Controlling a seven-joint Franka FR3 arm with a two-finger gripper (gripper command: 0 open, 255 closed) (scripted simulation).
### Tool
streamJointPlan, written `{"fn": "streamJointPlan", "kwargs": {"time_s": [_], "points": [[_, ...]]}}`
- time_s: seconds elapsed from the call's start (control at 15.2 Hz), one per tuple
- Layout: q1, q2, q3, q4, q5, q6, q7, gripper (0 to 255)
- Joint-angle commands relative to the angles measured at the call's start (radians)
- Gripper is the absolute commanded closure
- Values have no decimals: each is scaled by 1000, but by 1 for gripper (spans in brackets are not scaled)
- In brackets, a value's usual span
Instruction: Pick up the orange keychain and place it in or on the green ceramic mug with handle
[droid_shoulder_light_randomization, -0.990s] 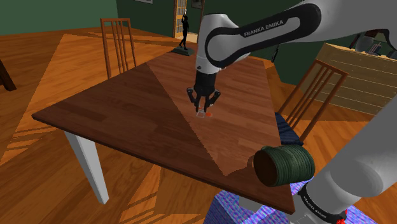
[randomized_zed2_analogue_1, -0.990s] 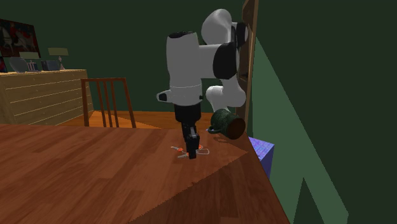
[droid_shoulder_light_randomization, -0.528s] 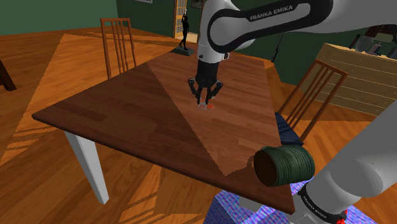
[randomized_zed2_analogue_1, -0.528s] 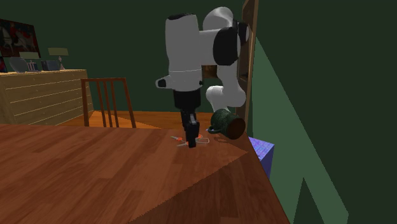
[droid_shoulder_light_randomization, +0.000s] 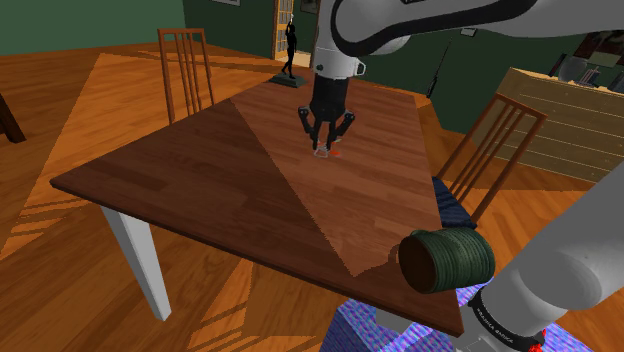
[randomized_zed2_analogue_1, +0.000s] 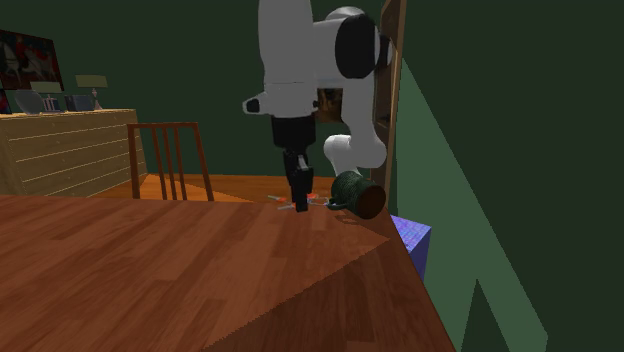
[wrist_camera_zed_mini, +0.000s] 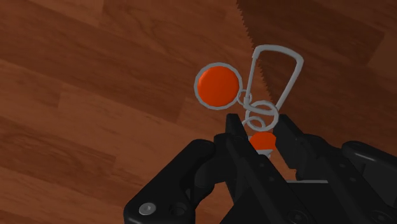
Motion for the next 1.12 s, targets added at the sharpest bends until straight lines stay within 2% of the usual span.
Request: {"fn": "streamJointPlan", "kwargs": {"time_s": [0.0, 0.33, 0.66, 1.06], "points": [[0, -3, 0, 23, 1, -26, 1, 255], [-1, -8, -2, 80, 2, -88, 1, 255], [6, -226, -28, -128, 78, -87, -50, 255], [42, -482, -70, -335, 142, -133, -95, 255]]}}
